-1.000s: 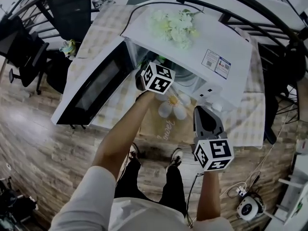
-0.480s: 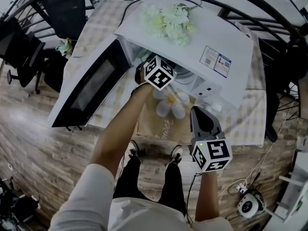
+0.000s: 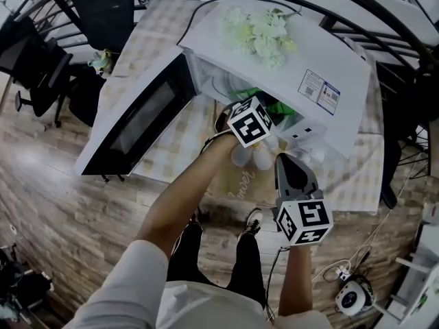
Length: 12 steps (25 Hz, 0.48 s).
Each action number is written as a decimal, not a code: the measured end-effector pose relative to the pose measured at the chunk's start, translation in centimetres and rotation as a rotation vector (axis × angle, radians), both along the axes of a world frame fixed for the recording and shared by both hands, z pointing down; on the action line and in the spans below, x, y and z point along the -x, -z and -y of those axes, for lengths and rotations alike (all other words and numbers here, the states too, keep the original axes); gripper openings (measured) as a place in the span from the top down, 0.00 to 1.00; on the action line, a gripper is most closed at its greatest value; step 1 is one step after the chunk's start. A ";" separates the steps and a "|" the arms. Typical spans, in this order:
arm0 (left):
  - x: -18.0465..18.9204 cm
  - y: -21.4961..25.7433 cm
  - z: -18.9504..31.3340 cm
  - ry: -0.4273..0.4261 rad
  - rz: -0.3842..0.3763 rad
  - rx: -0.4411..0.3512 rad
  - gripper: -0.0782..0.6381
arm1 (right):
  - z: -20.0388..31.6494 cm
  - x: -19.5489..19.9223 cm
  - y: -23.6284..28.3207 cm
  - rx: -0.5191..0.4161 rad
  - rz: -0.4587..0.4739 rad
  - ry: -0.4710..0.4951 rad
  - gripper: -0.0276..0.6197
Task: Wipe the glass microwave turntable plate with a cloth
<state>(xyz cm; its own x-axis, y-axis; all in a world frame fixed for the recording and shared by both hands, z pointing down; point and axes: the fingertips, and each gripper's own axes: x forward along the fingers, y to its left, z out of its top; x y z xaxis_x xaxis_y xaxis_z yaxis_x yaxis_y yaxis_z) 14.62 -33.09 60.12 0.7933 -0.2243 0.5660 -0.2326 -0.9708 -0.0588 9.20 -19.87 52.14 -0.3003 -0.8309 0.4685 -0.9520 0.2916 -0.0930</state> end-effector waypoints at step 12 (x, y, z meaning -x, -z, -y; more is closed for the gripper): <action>8.8 1.8 13.2 0.496 0.013 -0.250 0.68 | -0.9 -0.4 -0.1 0.005 0.002 -0.018 0.94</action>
<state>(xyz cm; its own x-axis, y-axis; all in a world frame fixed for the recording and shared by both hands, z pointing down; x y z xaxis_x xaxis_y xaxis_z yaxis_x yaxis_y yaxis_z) 5.78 -46.34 58.33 0.5520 -0.6977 0.4566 -0.6557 -0.7015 -0.2793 9.63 -18.96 52.27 -0.2863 -0.8339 0.4719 -0.9569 0.2741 -0.0961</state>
